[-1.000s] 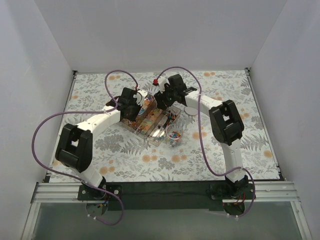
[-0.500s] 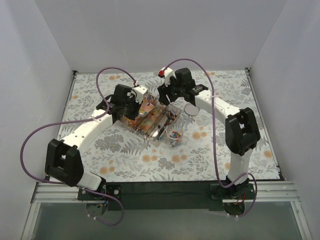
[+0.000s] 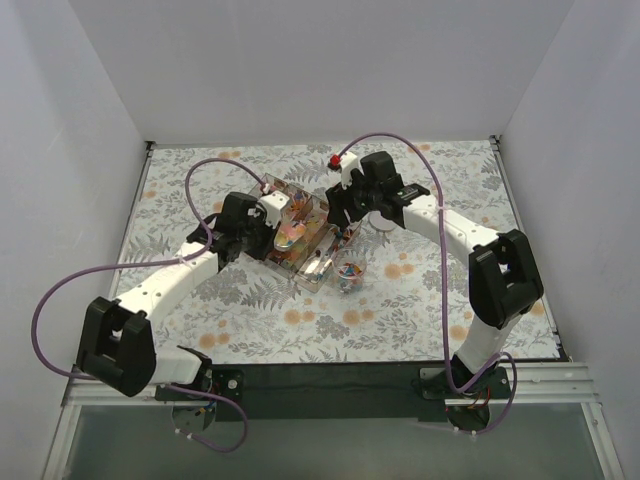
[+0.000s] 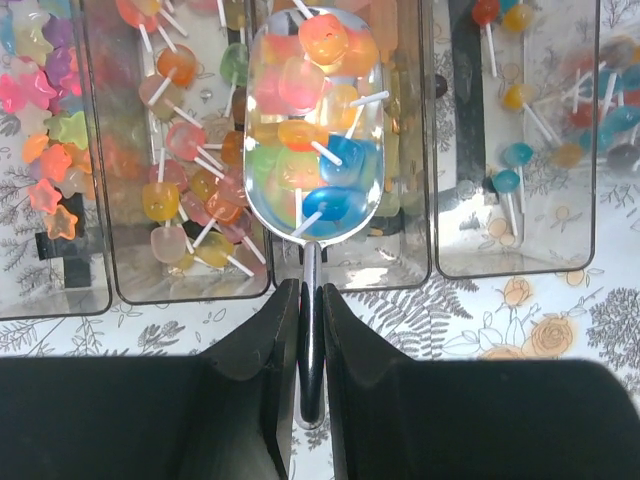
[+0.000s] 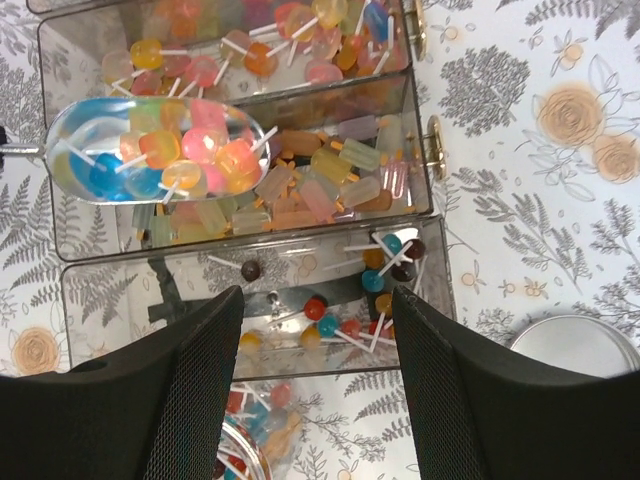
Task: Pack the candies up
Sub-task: Scoop the fake candies from the storage box.
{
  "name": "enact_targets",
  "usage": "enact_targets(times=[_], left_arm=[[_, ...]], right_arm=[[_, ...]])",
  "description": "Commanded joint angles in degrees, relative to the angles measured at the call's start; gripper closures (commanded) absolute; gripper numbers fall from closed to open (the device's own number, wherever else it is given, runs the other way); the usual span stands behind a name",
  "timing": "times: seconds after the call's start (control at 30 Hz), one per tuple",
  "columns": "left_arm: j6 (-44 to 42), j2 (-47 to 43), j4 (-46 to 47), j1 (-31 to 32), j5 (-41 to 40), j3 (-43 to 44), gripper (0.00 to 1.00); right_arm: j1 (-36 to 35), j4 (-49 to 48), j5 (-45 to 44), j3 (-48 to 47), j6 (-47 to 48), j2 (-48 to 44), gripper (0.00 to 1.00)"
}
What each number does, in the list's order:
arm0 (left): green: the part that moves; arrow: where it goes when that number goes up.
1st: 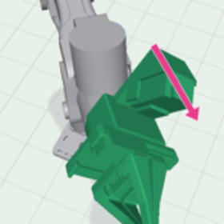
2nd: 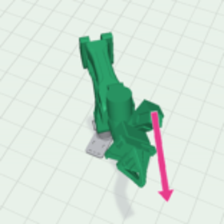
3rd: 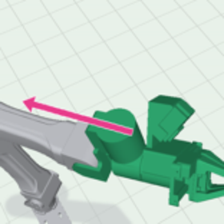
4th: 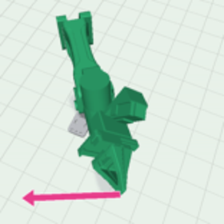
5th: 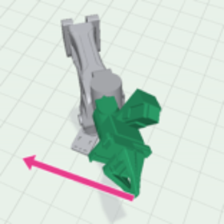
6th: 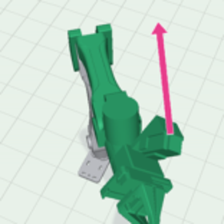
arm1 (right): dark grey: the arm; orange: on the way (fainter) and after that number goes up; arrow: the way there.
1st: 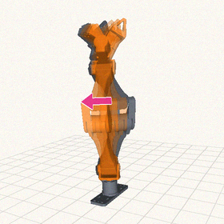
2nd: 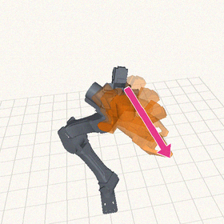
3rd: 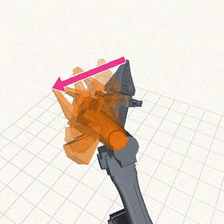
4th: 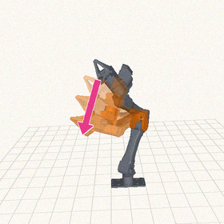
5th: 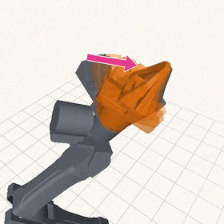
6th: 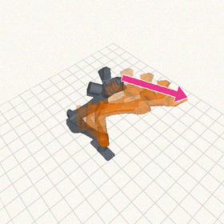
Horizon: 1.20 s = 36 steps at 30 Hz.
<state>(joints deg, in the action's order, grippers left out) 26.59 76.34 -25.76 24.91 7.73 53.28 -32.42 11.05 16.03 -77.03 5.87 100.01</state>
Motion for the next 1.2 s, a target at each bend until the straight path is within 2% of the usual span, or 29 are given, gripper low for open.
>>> enact_targets(times=[0.0, 0.2, 0.3, 0.53, 0.8, 1.17], left_arm=[[3.81, -3.38, 8.34, -0.91, -4.12, -1.77, 1.0], [8.39, -6.02, 14.24, -2.84, -6.67, -5.99, 1.0], [7.78, -8.22, 16.09, -3.2, -7.02, -6.78, 1.0], [6.81, -5.94, 14.95, -4.43, -5.36, -6.78, 1.0], [5.58, 0.82, 12.93, -4.6, -6.23, -5.91, 1.0], [4.79, 3.99, 7.75, -4.6, -6.49, -4.76, 1.0]], right_arm=[[-0.09, -0.68, 2.68, 0.74, -1.65, -1.66, 0.33], [-0.09, -0.94, 3.13, 1.71, -1.65, -1.48, 0.33], [-0.01, -1.03, 3.3, 2.15, -1.56, -1.39, 0.33], [-0.09, -1.2, 3.57, 1.71, -1.47, -0.6, 0.33], [-0.09, -1.12, 4.71, 1.98, -1.47, 0.28, 0.33], [-0.09, -1.47, 5.06, 4.17, -1.39, 0.28, 0.33]])
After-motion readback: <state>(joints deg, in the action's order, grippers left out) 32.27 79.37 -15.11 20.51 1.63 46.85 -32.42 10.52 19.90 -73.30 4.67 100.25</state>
